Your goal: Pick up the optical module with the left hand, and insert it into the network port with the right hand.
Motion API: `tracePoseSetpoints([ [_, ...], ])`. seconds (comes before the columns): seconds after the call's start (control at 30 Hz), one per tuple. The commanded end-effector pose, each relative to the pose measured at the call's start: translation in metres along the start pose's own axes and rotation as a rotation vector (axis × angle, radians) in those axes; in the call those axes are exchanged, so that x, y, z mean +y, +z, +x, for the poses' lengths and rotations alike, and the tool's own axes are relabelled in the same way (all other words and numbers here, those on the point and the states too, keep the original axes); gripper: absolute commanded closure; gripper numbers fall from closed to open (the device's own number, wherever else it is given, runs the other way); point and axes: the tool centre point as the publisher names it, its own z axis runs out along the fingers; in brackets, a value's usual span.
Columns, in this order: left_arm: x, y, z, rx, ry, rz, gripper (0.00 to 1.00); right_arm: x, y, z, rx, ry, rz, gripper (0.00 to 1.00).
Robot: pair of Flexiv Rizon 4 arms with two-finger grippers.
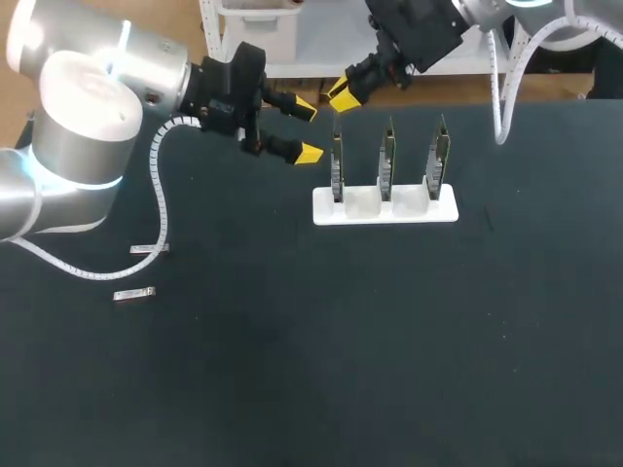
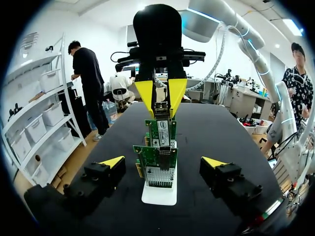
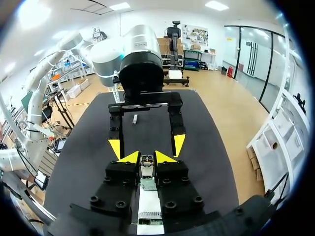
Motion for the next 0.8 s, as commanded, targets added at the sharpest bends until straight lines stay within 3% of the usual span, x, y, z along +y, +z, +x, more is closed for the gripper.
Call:
tracePoseSetpoints([
  [0.03, 0.0005, 0.0008, -0.0009, 0.005, -0.002, -0.001, 0.0, 0.0043, -0.0006, 0.0013, 0.003, 0.0, 0.012, 1.0],
  [0.8, 0.0005, 0.0008, -0.0009, 0.005, -0.002, -0.001, 0.0, 0.0022, 0.0026, 0.0016, 0.021, -0.008, 0.026, 1.0],
])
